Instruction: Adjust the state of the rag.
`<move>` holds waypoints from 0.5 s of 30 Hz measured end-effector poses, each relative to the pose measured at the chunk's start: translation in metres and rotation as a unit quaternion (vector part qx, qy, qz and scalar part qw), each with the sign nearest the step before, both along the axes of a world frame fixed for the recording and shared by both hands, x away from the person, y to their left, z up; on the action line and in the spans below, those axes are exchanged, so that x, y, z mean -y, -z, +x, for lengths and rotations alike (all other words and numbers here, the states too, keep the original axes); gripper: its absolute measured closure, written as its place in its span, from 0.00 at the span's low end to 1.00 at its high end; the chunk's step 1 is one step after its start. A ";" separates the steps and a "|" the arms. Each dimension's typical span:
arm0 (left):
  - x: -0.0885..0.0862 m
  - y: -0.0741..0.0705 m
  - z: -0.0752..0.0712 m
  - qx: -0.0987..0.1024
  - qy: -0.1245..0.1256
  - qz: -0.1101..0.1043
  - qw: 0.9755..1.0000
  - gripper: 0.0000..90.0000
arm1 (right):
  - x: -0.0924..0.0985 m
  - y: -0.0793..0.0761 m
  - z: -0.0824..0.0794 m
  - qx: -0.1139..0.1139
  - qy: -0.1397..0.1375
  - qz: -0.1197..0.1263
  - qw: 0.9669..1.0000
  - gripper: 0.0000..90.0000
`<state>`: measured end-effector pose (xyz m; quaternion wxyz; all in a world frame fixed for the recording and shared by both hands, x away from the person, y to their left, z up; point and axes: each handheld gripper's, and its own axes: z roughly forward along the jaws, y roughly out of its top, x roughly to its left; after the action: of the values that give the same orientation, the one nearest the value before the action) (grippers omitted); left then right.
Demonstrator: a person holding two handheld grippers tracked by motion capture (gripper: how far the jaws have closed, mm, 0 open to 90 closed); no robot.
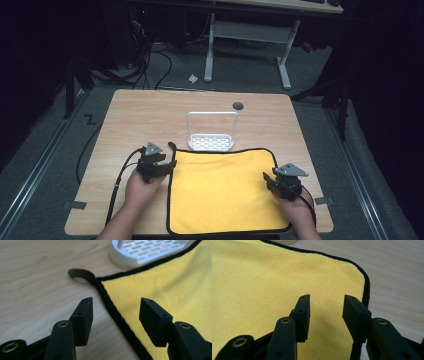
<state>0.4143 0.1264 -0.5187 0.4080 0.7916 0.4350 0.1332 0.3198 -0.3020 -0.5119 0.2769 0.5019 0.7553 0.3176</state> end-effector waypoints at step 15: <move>0.033 0.012 0.021 0.004 -0.026 0.054 0.998 0.47 | 0.000 0.002 -0.001 -0.007 -0.005 0.003 1.000 0.64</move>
<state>0.4357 0.0938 -0.5309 0.3624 0.8004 0.4462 0.1700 0.3190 -0.3022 -0.5142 0.2687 0.5009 0.7590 0.3175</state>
